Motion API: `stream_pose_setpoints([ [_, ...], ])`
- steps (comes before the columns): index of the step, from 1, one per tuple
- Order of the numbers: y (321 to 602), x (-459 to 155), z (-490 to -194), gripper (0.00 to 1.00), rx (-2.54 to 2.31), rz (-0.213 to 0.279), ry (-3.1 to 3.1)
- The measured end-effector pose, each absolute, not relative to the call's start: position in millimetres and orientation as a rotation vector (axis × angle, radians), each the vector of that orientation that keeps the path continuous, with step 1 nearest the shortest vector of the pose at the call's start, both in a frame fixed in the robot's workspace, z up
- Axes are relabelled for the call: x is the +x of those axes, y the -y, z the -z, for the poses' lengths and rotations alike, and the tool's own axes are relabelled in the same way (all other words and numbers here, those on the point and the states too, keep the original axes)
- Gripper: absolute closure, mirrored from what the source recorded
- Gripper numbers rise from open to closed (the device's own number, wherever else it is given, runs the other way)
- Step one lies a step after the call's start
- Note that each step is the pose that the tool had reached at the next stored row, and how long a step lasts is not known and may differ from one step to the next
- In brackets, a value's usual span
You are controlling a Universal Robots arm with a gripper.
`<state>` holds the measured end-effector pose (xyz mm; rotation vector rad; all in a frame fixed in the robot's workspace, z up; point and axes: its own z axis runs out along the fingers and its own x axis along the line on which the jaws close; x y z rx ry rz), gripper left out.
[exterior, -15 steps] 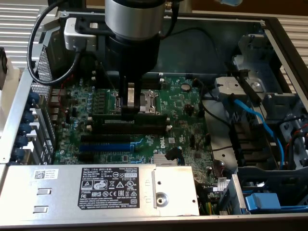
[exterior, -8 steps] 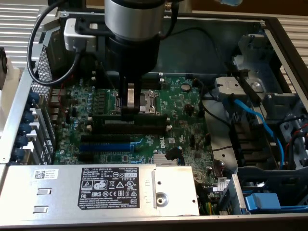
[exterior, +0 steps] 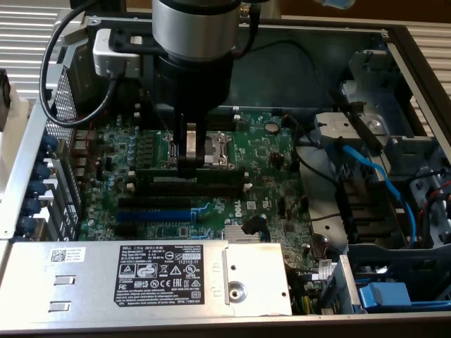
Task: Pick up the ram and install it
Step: 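Insert the ram into the slot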
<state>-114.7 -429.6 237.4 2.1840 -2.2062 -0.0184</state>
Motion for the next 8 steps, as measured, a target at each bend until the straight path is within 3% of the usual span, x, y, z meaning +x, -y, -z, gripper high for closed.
stream_pose_setpoints([
  [8, 429.6, -116.5, -237.3, 0.88, 2.183, 0.017, 2.209],
])
